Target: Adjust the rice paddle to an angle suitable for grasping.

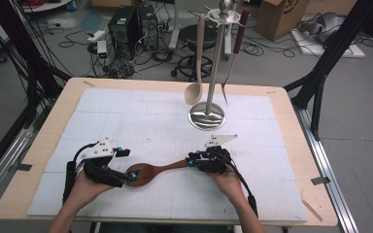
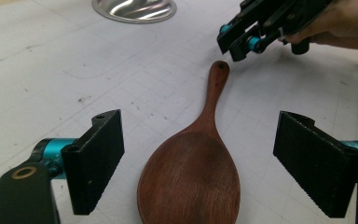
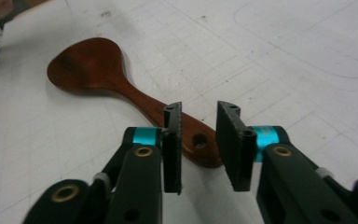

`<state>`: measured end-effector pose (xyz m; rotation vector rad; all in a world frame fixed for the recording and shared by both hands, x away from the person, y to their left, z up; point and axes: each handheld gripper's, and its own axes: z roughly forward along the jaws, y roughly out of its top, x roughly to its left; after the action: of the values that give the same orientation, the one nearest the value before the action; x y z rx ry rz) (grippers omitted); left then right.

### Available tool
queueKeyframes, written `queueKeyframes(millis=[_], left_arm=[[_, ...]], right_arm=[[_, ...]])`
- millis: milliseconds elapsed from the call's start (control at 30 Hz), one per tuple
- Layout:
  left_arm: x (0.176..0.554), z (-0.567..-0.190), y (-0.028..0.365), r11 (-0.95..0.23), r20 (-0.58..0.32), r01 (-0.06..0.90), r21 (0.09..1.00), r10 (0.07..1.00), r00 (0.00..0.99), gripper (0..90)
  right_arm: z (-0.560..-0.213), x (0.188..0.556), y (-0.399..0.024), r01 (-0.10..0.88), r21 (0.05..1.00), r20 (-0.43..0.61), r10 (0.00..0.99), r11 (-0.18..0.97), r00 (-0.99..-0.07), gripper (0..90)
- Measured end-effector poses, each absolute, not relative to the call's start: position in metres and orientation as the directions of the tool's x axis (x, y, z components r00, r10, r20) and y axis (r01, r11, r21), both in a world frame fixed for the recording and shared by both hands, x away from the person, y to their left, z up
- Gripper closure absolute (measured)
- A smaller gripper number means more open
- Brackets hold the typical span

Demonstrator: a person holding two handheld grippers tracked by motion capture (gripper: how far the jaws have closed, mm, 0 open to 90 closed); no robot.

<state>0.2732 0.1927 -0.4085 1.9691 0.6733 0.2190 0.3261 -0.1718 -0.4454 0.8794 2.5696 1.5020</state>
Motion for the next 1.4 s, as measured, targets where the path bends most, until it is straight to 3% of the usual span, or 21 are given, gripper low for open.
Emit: queueKeyframes(millis=[600,1400], left_arm=[[0.282,-0.414,0.162,-0.408,-0.114,0.353,0.842,0.505,0.856,24.3],[0.305,-0.413,0.114,-0.526,-0.078,0.323,0.787,0.435,0.897,37.8]], right_arm=[[-0.442,0.305,-0.205,0.457,0.826,0.250,0.513,0.329,-0.821,41.3],[-0.443,0.297,-0.217,0.415,0.852,0.203,0.529,0.320,-0.824,31.8]])
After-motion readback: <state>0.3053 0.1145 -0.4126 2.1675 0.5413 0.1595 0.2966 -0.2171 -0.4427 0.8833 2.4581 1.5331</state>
